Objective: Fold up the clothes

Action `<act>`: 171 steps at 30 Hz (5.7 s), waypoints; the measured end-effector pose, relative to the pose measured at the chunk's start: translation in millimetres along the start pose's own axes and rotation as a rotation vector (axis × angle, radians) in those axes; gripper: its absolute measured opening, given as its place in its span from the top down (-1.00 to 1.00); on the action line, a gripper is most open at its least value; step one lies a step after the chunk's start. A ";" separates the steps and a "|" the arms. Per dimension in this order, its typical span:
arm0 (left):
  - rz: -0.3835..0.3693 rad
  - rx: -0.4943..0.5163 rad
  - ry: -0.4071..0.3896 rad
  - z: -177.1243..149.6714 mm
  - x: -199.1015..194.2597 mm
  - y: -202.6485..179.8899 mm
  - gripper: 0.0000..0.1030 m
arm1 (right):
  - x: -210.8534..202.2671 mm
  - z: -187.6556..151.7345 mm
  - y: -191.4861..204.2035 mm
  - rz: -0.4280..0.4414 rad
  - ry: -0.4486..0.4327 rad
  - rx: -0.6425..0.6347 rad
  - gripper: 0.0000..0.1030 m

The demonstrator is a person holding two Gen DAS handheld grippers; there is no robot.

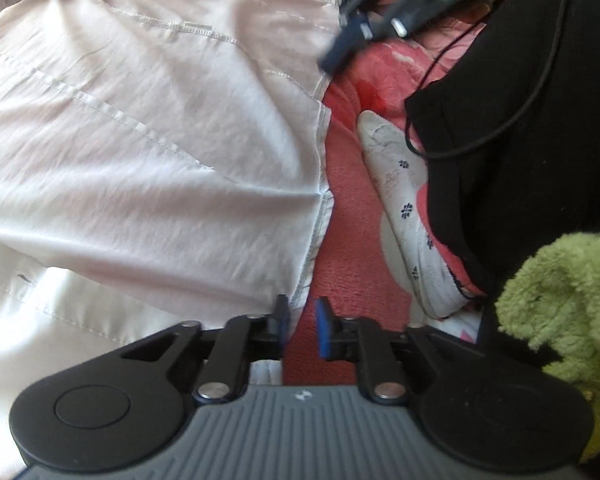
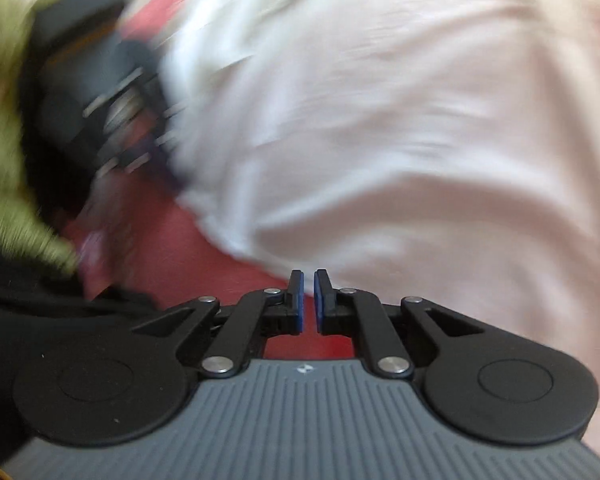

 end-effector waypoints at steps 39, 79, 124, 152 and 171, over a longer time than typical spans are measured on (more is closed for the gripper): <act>0.171 -0.699 -0.151 -162.3 -153.8 128.2 0.06 | 51.3 150.7 70.2 0.417 -0.163 0.399 0.99; 0.138 -0.764 -0.182 -159.4 -152.4 139.6 0.08 | 51.3 148.4 20.2 0.353 -0.213 0.608 1.00; 0.258 -0.764 0.066 -166.8 -151.8 123.6 0.97 | 66.5 160.3 39.6 0.182 -0.179 0.389 1.00; 0.444 -0.509 -0.226 -71.8 -204.2 144.8 0.15 | 36.5 304.5 -3.6 0.086 0.004 0.278 0.82; 0.295 -0.382 -0.382 -9.4 -122.9 107.4 0.08 | 108.0 391.2 -55.1 0.095 -0.185 0.388 0.88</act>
Point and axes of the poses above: each gripper's, at about its wrist camera, not at the fingertips, and x roughly the way its jaws point, y to its left, z to its top, the point moved 8 cm from there along x, roughly the way its jaws point, and after that the axes turned 4 degrees about -z, right-handed, at the moved point
